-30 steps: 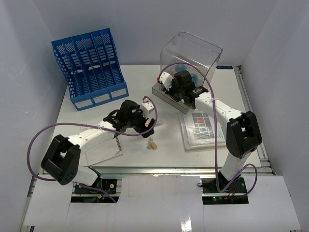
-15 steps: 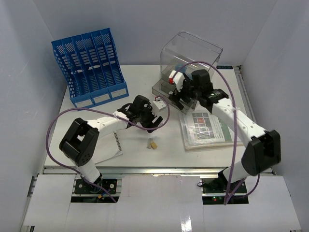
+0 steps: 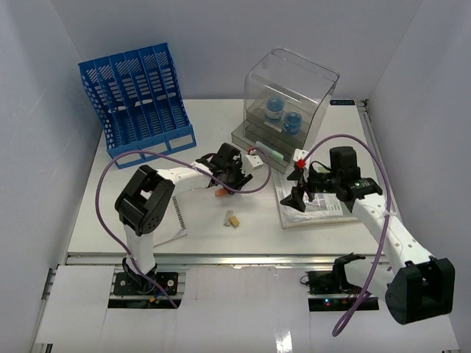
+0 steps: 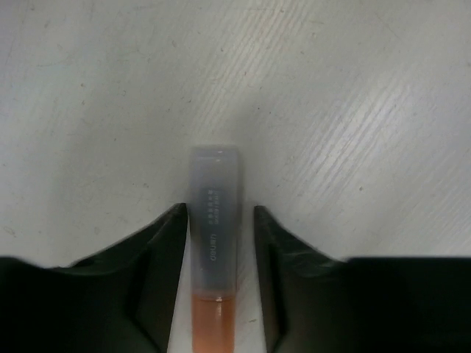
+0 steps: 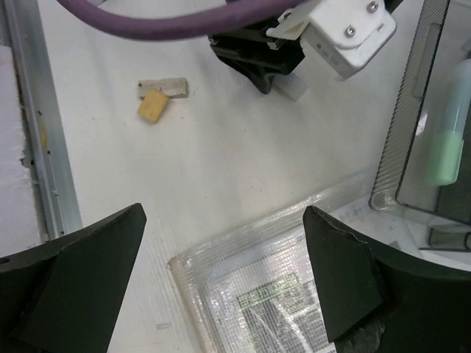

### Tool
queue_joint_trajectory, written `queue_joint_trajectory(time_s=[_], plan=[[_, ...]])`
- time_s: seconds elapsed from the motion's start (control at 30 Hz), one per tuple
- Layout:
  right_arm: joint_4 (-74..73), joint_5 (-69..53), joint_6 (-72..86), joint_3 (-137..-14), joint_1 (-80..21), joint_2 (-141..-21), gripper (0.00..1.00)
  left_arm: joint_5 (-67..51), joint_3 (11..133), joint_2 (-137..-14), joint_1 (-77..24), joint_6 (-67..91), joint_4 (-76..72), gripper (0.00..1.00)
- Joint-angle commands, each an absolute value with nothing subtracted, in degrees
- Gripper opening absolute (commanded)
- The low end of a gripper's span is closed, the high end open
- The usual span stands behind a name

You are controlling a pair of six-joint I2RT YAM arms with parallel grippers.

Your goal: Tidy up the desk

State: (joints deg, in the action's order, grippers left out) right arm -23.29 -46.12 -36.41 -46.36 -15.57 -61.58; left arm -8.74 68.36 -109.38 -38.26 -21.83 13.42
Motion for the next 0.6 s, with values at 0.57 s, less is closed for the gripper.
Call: queue_joint_trajectory(time_s=[0.57], plan=[[-18.81,-62.05,-33.10,-39.55,3.76,-53.09,0.94,-20.12,69.85,-96.56,-33.88,21.70,-10.26,0.00]])
